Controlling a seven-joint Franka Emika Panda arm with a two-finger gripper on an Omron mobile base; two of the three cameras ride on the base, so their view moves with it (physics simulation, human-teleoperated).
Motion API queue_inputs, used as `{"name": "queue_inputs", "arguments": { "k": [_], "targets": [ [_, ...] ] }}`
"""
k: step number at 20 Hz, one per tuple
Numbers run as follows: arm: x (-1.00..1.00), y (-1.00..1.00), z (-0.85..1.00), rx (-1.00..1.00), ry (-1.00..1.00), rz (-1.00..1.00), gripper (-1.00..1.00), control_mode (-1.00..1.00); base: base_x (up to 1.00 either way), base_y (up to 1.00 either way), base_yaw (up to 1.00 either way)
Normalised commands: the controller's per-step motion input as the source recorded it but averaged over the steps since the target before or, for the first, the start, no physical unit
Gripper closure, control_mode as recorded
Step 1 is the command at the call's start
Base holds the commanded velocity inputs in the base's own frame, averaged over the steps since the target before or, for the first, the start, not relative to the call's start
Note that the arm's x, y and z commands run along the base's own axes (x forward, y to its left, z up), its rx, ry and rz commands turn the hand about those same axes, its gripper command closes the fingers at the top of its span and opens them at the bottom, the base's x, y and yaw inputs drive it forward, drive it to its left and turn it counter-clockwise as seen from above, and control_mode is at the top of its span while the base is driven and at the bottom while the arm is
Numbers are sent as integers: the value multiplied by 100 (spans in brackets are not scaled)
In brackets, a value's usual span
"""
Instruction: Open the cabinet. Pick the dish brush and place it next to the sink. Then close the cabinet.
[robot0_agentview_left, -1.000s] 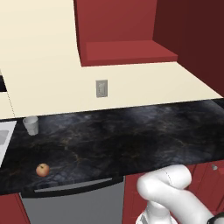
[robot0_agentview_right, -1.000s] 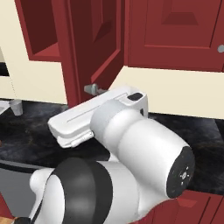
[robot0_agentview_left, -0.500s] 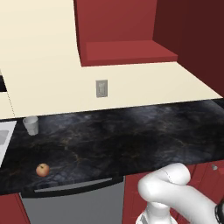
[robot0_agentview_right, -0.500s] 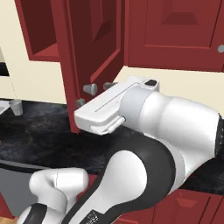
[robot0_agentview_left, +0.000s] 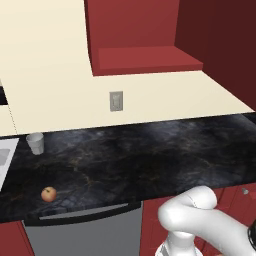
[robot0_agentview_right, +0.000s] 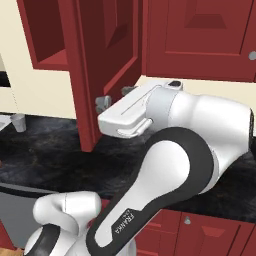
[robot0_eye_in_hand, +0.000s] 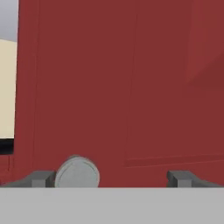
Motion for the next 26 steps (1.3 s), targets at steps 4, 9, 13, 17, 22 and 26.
{"name": "queue_inputs", "arguments": {
  "k": [4,9,13,17,22,26],
  "targets": [
    [21,60,0,2,0,0,-100,-100,0,0,0],
    [31,94,0,0,0,-1,-100,-100,0,0,0],
    [46,70,15,0,0,-15,-100,-100,0,0,0],
    [51,49,17,0,-3,-29,-100,-100,0,0,0],
    [65,49,14,0,0,-35,-100,-100,0,0,0],
    [78,38,12,0,0,-37,-100,-100,0,0,0]
  ]
}}
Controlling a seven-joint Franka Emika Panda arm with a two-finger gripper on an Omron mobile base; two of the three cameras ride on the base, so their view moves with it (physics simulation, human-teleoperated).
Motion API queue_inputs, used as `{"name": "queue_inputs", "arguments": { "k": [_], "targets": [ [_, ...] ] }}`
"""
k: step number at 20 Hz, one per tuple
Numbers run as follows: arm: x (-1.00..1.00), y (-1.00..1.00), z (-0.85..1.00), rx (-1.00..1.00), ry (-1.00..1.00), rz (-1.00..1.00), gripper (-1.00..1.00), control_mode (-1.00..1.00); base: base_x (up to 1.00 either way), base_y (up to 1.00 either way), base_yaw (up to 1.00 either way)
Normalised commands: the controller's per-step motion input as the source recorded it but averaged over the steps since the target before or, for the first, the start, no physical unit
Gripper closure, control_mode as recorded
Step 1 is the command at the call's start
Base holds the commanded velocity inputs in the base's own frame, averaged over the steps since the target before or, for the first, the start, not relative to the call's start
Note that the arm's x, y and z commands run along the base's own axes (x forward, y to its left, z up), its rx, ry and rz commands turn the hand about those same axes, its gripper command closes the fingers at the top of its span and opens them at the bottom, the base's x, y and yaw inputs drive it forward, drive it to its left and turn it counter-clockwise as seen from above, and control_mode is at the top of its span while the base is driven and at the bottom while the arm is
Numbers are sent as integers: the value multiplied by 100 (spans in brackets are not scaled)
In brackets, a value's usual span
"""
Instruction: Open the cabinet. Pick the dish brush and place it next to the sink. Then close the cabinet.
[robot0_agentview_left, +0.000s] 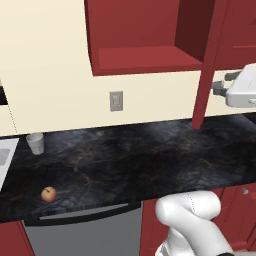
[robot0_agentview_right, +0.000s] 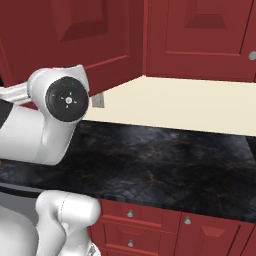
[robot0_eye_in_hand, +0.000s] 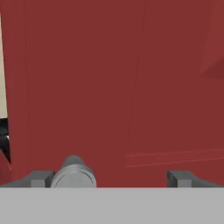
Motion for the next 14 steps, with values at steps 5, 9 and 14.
{"name": "queue_inputs", "arguments": {
  "k": [5,9,14],
  "targets": [
    [84,21,0,3,0,-38,-100,-100,0,0,0],
    [86,4,0,16,-6,-36,-100,-100,0,0,0],
    [99,13,0,16,-12,-33,-100,-100,0,0,0]
  ]
}}
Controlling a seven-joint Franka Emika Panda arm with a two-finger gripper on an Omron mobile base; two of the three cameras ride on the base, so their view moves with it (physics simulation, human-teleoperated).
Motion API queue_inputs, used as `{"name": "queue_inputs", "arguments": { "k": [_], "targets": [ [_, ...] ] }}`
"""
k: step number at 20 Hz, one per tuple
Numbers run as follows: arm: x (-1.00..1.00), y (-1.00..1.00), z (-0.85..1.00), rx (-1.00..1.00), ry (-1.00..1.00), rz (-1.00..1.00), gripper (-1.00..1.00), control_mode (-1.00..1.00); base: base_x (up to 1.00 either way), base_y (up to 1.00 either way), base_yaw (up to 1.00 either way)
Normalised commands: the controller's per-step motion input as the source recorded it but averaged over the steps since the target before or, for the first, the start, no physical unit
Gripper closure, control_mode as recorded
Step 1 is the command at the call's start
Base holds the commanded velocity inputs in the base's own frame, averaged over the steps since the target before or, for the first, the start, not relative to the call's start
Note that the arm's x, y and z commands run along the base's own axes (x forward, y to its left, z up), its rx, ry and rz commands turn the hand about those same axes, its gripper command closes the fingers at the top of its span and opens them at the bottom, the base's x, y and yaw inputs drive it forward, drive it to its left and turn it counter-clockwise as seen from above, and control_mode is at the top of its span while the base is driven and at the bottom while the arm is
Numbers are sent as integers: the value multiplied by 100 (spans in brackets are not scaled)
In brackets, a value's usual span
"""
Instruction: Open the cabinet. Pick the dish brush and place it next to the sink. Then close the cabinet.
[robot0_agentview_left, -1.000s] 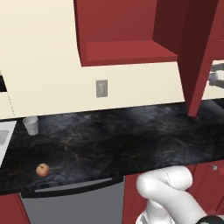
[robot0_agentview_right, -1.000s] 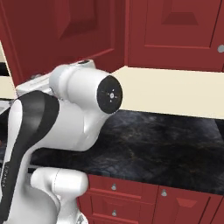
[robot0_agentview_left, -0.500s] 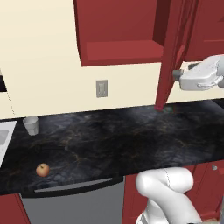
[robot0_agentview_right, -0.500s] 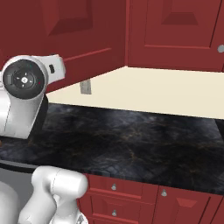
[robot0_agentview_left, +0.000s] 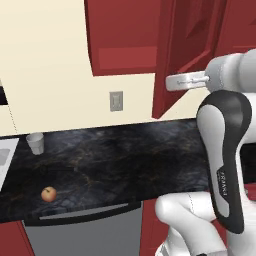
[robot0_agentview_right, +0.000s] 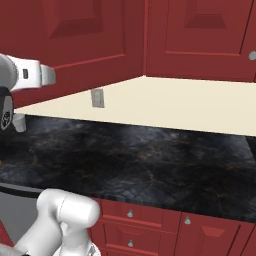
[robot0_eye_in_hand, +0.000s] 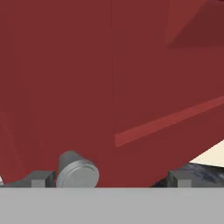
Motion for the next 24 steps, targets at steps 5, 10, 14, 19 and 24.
{"name": "queue_inputs", "arguments": {
  "k": [5,10,14,19,24],
  "targets": [
    [88,4,-8,13,-20,-17,-100,-100,0,0,0],
    [98,4,-46,5,-16,-12,-100,-100,0,0,0],
    [100,8,-46,10,-26,-8,-100,-100,0,0,0],
    [97,1,-2,7,-19,-5,-100,-100,0,0,0],
    [93,0,3,5,-6,-1,-100,-100,0,0,0]
  ]
}}
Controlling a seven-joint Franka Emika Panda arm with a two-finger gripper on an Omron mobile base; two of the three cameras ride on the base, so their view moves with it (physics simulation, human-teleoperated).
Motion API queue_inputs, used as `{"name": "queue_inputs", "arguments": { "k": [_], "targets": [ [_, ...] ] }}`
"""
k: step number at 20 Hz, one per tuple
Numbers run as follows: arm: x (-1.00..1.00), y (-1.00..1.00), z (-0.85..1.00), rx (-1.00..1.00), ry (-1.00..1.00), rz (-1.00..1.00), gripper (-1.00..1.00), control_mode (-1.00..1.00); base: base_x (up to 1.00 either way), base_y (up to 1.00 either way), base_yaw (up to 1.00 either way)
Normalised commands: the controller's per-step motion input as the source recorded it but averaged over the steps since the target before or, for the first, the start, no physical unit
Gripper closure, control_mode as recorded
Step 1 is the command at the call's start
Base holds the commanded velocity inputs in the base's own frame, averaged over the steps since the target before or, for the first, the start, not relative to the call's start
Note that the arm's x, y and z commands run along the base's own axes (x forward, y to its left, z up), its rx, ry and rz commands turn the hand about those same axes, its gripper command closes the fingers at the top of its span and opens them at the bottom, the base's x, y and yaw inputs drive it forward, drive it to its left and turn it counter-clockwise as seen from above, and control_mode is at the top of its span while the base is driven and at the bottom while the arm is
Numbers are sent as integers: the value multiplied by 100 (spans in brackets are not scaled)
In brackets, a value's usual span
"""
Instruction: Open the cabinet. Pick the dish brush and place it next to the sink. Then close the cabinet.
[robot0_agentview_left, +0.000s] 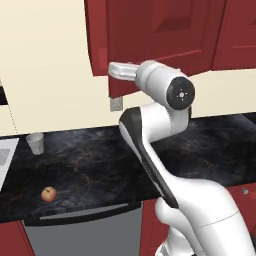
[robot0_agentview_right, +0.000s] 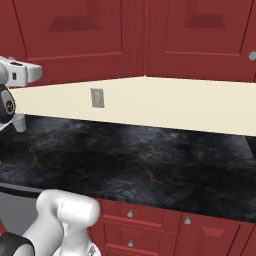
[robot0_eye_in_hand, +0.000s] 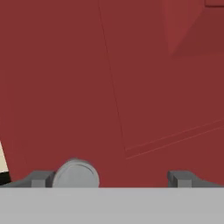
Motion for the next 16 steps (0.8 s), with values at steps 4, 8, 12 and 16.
{"name": "queue_inputs", "arguments": {
  "k": [4,8,12,16],
  "targets": [
    [88,-1,4,6,0,0,-100,-100,0,0,0],
    [92,-8,0,2,0,0,-100,-100,0,0,0],
    [69,-23,9,0,5,1,-100,-100,0,0,0],
    [66,-28,4,0,14,4,-100,-100,0,0,0]
  ]
}}
